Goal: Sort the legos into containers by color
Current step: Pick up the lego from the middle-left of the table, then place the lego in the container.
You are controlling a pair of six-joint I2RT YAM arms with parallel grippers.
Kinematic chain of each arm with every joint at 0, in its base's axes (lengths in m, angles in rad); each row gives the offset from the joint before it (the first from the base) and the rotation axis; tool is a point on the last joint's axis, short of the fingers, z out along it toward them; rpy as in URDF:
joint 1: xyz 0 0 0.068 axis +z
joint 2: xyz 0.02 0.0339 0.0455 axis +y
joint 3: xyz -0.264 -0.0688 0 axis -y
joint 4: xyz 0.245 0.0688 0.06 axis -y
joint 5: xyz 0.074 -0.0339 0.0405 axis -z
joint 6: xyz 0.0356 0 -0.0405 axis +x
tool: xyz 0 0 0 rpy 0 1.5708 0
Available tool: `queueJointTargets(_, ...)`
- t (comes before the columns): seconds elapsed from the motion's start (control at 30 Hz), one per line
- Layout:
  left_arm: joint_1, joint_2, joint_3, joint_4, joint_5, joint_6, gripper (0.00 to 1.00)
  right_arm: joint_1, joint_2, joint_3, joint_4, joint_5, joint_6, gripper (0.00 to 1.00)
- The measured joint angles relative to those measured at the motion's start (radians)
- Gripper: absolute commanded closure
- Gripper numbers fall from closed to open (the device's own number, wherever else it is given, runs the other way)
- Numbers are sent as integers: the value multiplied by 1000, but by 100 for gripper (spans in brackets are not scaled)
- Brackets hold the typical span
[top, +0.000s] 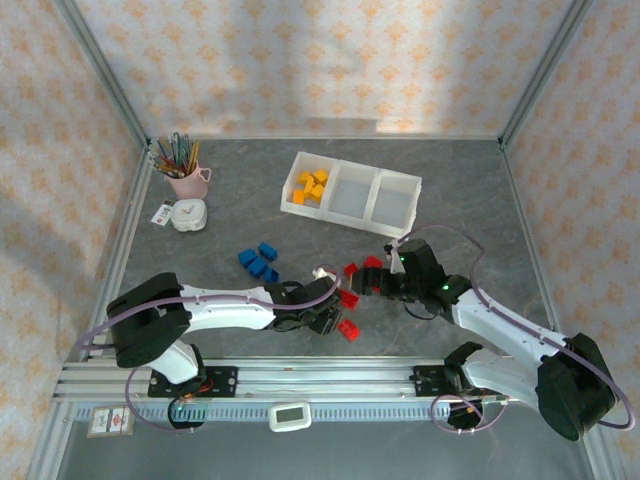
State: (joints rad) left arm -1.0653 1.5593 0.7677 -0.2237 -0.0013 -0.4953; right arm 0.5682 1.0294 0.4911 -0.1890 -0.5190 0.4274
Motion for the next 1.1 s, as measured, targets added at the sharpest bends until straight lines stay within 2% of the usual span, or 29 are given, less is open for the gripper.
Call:
queueJointTargets(0.1,0,9,-5,5,-6,-2,48,0,0,0,4,-5,0,0)
queueJointTargets(0.6,0,-22,-30,-1,-48,-29,74,-3,8,0,13,-6,-1,0)
queueJointTargets(0.87,14,-133,-57,-12,-67,-57,83,-3,8,10,11,-6,-6,0)
queueJointTargets(1.1,110,-266,-58,-14,-82,-72,84,-3,19,64,10,-24,-9,0)
